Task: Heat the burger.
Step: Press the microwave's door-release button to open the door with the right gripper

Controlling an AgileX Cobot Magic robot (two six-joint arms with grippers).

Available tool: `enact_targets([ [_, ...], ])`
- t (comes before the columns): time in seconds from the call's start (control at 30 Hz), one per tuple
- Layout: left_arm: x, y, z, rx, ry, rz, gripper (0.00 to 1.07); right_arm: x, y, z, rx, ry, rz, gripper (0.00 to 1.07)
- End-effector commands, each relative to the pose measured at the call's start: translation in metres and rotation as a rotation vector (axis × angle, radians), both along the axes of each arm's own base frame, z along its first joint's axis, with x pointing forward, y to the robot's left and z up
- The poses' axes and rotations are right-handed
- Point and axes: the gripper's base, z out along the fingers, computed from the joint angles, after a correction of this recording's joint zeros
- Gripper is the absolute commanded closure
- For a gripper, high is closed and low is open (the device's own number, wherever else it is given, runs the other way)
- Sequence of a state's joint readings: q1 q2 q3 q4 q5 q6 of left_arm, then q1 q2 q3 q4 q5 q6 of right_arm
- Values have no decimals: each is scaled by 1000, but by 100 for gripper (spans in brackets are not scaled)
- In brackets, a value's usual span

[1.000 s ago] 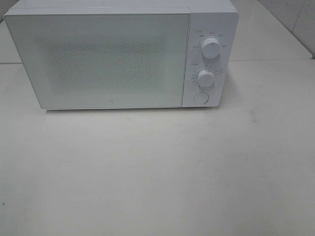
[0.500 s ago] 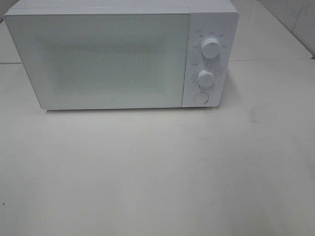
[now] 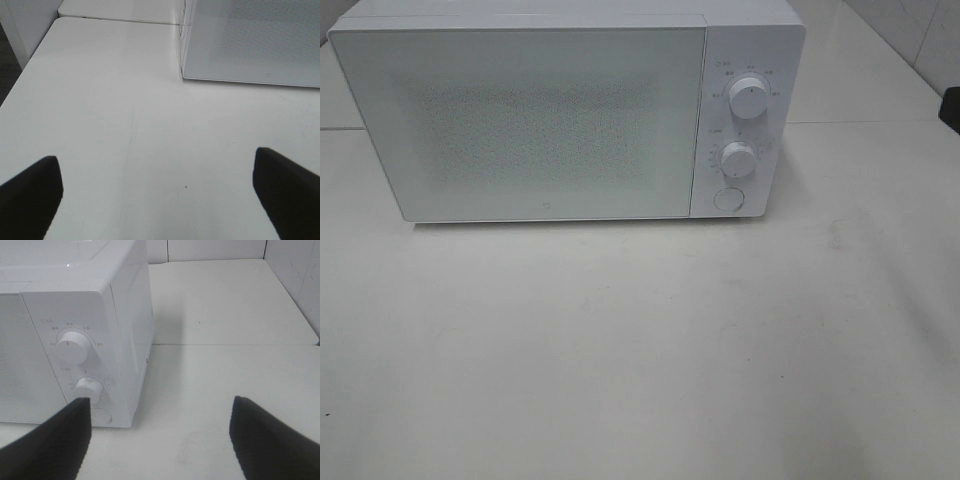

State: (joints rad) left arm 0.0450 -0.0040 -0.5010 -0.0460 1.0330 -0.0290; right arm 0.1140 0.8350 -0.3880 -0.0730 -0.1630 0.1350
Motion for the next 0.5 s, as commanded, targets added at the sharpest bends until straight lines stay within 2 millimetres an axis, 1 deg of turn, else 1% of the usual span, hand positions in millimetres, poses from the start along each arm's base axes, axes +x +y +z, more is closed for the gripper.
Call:
enact_targets([
  [0.03, -3, -1, 0, -6, -26, 1, 9, 11, 1, -2, 2, -47, 2, 32],
  [0.07, -3, -1, 0, -6, -26, 1, 9, 14, 1, -2, 5, -61, 4, 32],
  [0.1, -3, -1, 0, -6, -26, 1, 9, 22, 3, -7, 11, -70, 10, 32],
  [0.13, -3, -1, 0, -6, -26, 1, 9, 22, 3, -7, 11, -70, 10, 32],
  [0.17, -3, -1, 0, -6, -26, 1, 9, 28, 4, -15, 18, -90, 15, 32],
  [0.2, -3, -1, 0, -6, -26, 1, 9, 30, 5, -19, 27, -111, 15, 32],
  [0.23, -3, -1, 0, -6, -26, 1, 9, 30, 5, -19, 27, -111, 15, 32],
  [0.27, -3, -1, 0, -6, -26, 1, 9, 32, 5, -30, 38, -135, 12, 32],
  [0.3, -3, -1, 0, -6, -26, 1, 9, 33, 4, -36, 46, -142, 2, 32],
  [0.33, -3, -1, 0, -6, -26, 1, 9, 33, 4, -36, 46, -142, 2, 32],
  [0.4, -3, -1, 0, -6, -26, 1, 9, 35, 8, -58, 61, -141, -21, 32],
  [0.5, -3, -1, 0, -6, -26, 1, 9, 35, 11, -64, 46, -135, -17, 32],
])
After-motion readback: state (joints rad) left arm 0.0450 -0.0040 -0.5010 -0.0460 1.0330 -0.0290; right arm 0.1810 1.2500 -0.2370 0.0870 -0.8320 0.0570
